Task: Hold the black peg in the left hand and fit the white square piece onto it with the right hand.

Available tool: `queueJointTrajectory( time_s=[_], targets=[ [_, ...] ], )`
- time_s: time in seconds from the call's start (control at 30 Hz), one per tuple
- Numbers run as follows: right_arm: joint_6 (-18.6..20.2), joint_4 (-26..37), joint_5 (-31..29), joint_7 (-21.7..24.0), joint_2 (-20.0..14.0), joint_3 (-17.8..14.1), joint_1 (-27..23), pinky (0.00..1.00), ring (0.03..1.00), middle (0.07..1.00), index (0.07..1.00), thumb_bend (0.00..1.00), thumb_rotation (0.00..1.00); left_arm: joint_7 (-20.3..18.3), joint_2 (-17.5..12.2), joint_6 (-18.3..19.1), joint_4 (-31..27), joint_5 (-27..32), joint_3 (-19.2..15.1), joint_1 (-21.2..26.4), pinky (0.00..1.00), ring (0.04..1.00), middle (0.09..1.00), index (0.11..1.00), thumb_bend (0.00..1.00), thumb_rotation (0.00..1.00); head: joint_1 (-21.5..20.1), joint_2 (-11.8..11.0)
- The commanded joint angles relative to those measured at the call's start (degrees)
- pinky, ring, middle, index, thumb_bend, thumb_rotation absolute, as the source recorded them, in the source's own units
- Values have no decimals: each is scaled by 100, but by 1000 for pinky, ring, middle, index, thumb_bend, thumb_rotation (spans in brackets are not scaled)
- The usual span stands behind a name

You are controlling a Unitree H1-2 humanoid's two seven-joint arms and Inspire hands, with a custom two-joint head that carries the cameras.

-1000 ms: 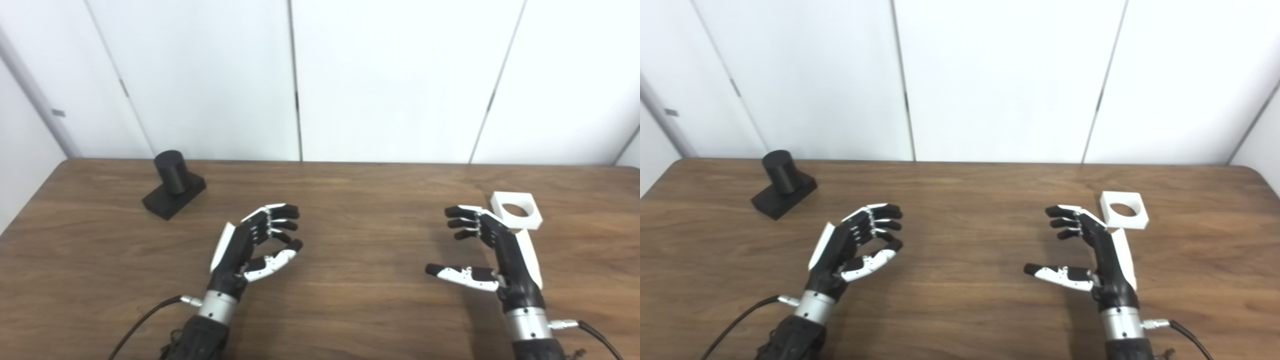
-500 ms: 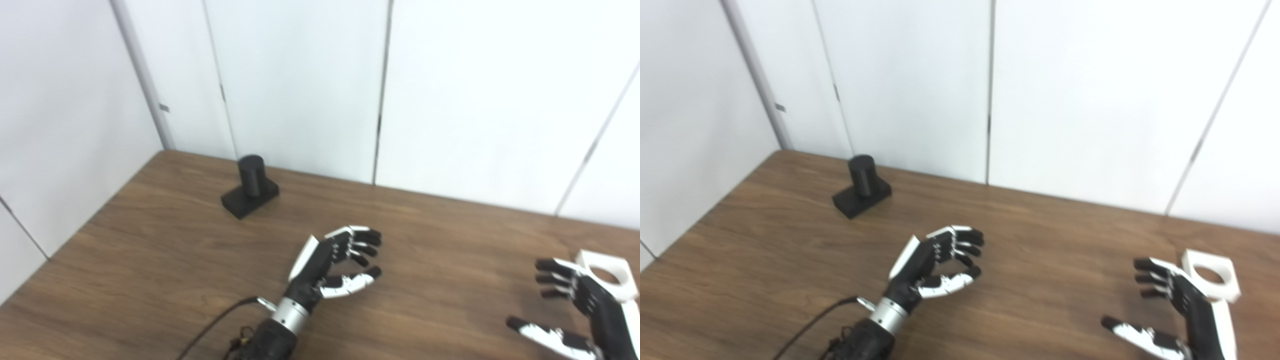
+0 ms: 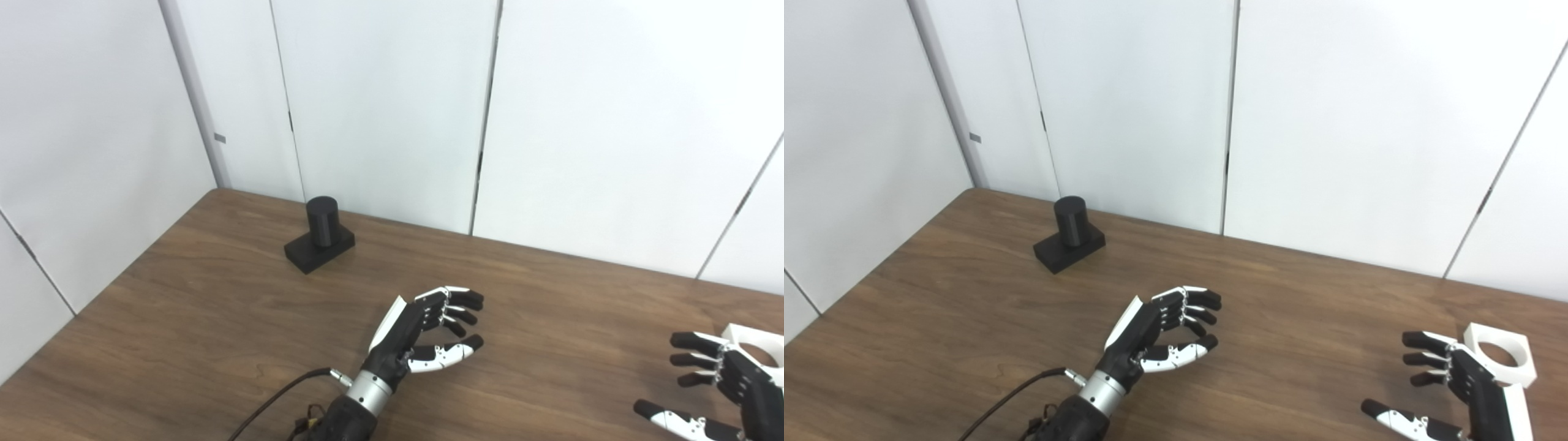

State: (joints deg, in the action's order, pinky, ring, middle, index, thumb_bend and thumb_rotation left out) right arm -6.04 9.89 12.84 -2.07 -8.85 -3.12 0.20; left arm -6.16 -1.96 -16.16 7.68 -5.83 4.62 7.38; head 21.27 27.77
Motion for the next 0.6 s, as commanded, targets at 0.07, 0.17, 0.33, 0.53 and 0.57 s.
queueJointTrajectory(
  time_s=[0.07, 0.17, 0.33, 0.53, 0.57],
  targets=[
    [-50, 243, 2, -6, -71, -34, -185, 469, 610, 675, 640, 504, 0, 273, -5, -158, -106, -300, -17, 248, 545, 669, 713, 691, 603, 42, -2, 0],
    [3, 271, -26, 20, -77, -51, -194, 473, 610, 672, 636, 504, 0, 588, -98, -4, -314, -959, -36, 340, 482, 625, 697, 659, 698, 42, 10, -18],
    [3, 239, -92, 44, -115, -84, -212, 472, 607, 666, 631, 510, 0, 512, -427, 448, -710, -1403, -72, 490, 481, 634, 692, 654, 725, 95, 75, -23],
    [26, 275, -143, 69, -135, -103, -206, 470, 606, 666, 629, 506, 0, 257, -837, 910, -1055, -1313, -115, 662, 475, 605, 683, 649, 739, 61, 124, -24],
    [1, 266, -151, 71, -145, -101, -206, 469, 605, 664, 627, 502, 0, 242, -900, 953, -1088, -1314, -135, 690, 471, 600, 681, 646, 743, 56, 129, -20]
  ],
)
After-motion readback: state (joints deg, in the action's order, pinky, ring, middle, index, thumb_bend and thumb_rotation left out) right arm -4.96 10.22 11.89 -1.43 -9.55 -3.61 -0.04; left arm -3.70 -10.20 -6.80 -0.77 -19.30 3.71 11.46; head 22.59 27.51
